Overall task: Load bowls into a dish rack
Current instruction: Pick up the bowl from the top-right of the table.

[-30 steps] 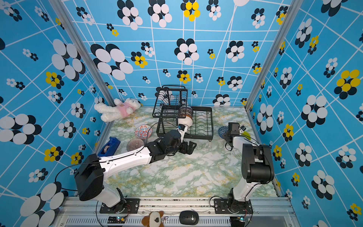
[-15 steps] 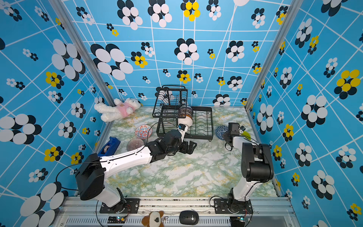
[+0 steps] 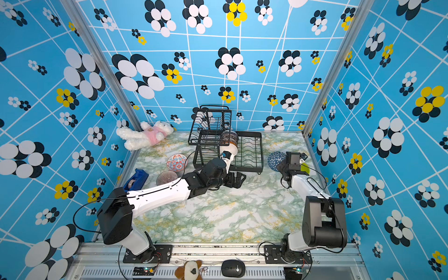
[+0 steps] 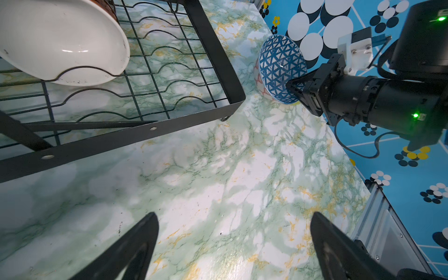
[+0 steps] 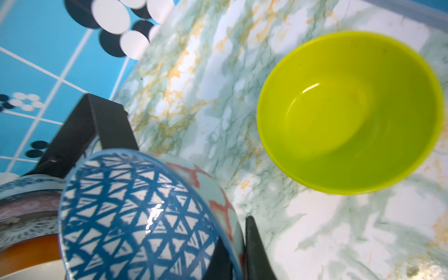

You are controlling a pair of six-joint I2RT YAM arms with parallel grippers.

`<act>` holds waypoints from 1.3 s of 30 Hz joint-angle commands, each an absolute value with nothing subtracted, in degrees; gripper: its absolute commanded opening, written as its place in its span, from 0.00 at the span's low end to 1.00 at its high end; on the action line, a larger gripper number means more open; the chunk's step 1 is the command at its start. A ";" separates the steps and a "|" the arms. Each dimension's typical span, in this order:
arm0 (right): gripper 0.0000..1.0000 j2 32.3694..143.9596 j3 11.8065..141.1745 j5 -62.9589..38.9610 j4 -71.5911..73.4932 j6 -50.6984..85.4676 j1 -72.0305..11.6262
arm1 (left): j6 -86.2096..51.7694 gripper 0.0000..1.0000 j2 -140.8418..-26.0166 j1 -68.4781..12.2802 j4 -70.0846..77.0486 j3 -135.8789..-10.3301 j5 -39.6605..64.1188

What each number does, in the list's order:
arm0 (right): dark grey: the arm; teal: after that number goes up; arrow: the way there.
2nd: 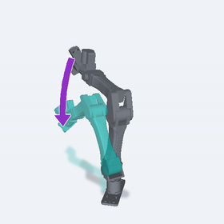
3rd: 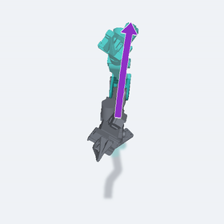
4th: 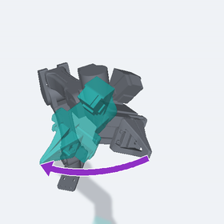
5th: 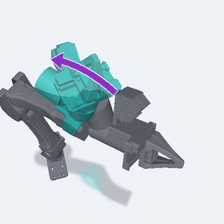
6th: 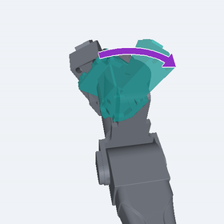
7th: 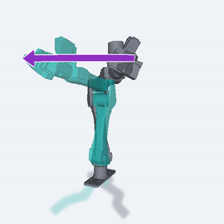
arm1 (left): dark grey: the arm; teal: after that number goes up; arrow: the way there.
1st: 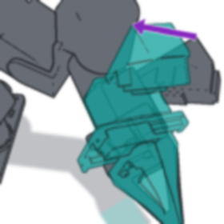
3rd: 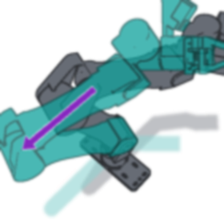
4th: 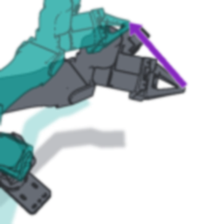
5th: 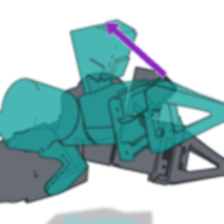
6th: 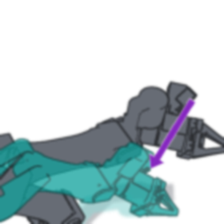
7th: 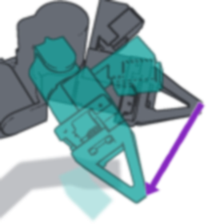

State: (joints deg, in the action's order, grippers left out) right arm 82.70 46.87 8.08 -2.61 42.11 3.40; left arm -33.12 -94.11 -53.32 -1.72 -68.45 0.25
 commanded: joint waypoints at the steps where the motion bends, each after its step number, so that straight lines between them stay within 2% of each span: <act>1: 0.00 76.92 45.34 10.54 -2.16 38.86 0.92 | -35.03 0.99 -95.93 -53.26 -0.77 -71.62 2.23; 10: 0.00 67.24 43.06 16.11 -2.55 33.72 -10.73 | -39.77 0.99 -100.21 -53.35 4.12 -74.08 3.73; 18: 0.00 62.85 41.13 17.07 -0.64 32.90 -19.17 | -42.65 0.90 -102.14 -53.26 9.16 -72.11 1.97; 24: 0.00 61.84 39.92 19.06 0.22 33.79 -24.34 | -43.77 0.79 -101.65 -53.11 13.13 -69.02 -1.21; 35: 0.00 60.69 38.03 19.97 4.56 34.03 -30.77 | -46.26 0.42 -100.13 -52.04 19.96 -62.48 -4.84; 39: 0.00 61.62 37.59 19.34 5.89 34.74 -31.36 | -46.60 0.17 -99.11 -51.94 23.51 -59.87 -5.01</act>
State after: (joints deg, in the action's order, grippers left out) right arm 62.35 37.45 18.55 -0.12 33.56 -31.18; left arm -47.37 -101.19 -52.21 20.47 -62.11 -4.71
